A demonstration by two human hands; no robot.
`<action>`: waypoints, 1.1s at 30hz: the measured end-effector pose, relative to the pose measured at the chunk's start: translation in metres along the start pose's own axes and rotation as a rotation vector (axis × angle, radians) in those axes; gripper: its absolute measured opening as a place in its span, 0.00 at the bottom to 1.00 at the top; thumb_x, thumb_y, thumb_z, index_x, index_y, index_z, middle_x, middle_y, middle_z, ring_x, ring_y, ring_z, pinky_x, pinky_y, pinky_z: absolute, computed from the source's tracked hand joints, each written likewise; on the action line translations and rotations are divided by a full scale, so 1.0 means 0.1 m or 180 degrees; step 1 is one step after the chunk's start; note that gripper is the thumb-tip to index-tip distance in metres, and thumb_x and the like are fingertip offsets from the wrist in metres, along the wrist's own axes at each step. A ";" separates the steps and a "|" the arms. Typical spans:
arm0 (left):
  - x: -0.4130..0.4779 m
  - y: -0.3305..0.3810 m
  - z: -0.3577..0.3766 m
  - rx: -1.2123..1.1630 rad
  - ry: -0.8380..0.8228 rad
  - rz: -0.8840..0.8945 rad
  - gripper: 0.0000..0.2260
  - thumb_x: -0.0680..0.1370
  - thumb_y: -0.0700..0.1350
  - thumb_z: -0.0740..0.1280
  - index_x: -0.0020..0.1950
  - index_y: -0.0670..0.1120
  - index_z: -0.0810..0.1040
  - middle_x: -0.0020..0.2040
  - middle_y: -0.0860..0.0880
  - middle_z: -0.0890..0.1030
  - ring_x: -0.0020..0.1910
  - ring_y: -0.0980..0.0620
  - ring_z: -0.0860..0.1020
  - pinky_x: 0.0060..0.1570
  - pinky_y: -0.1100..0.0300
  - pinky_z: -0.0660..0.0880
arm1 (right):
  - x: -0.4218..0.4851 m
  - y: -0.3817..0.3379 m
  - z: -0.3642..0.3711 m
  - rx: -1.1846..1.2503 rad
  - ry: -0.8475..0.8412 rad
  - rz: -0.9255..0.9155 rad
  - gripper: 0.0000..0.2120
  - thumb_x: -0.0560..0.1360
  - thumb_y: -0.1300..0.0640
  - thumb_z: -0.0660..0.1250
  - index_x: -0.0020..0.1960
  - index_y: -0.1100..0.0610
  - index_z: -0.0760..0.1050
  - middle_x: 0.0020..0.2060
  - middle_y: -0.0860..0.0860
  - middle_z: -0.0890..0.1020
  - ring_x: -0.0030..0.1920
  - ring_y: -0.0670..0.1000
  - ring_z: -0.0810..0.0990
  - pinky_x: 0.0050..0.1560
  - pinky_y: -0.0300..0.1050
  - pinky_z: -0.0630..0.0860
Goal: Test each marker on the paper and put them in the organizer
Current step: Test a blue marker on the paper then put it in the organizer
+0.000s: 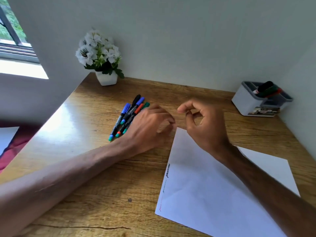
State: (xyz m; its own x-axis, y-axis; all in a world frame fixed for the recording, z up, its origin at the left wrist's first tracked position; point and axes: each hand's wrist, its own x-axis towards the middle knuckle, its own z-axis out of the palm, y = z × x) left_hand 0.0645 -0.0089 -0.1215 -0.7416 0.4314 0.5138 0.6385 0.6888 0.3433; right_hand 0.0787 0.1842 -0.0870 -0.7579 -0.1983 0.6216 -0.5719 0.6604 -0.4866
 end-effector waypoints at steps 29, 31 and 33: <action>-0.08 0.15 -0.35 -0.0677 0.0620 -0.0676 0.04 0.79 0.52 0.74 0.48 0.55 0.81 0.39 0.65 0.80 0.42 0.62 0.75 0.42 0.69 0.66 | -0.17 0.05 0.16 0.0611 -0.0096 0.0230 0.07 0.78 0.64 0.70 0.53 0.56 0.84 0.46 0.44 0.87 0.49 0.45 0.85 0.46 0.46 0.82; -0.05 0.16 -0.39 -0.1482 0.0614 -0.0858 0.06 0.79 0.51 0.75 0.50 0.49 0.82 0.42 0.58 0.84 0.40 0.53 0.81 0.39 0.61 0.76 | -0.17 -0.01 0.13 0.0808 -0.0305 0.0267 0.08 0.81 0.58 0.70 0.59 0.56 0.83 0.51 0.44 0.87 0.53 0.44 0.85 0.49 0.43 0.82; -0.03 0.16 -0.42 -0.2260 0.0552 -0.0976 0.09 0.78 0.46 0.76 0.51 0.42 0.82 0.45 0.48 0.86 0.42 0.48 0.85 0.42 0.57 0.80 | -0.18 -0.07 0.10 0.0998 -0.0586 0.0188 0.11 0.83 0.54 0.67 0.62 0.56 0.82 0.52 0.45 0.87 0.54 0.44 0.85 0.52 0.40 0.81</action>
State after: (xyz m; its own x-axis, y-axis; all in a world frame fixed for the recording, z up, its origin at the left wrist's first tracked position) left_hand 0.0856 -0.0237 -0.0848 -0.9003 0.1452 0.4103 0.4329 0.2006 0.8789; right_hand 0.0927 0.1755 -0.1010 -0.8199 -0.3122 0.4798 -0.5723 0.4262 -0.7006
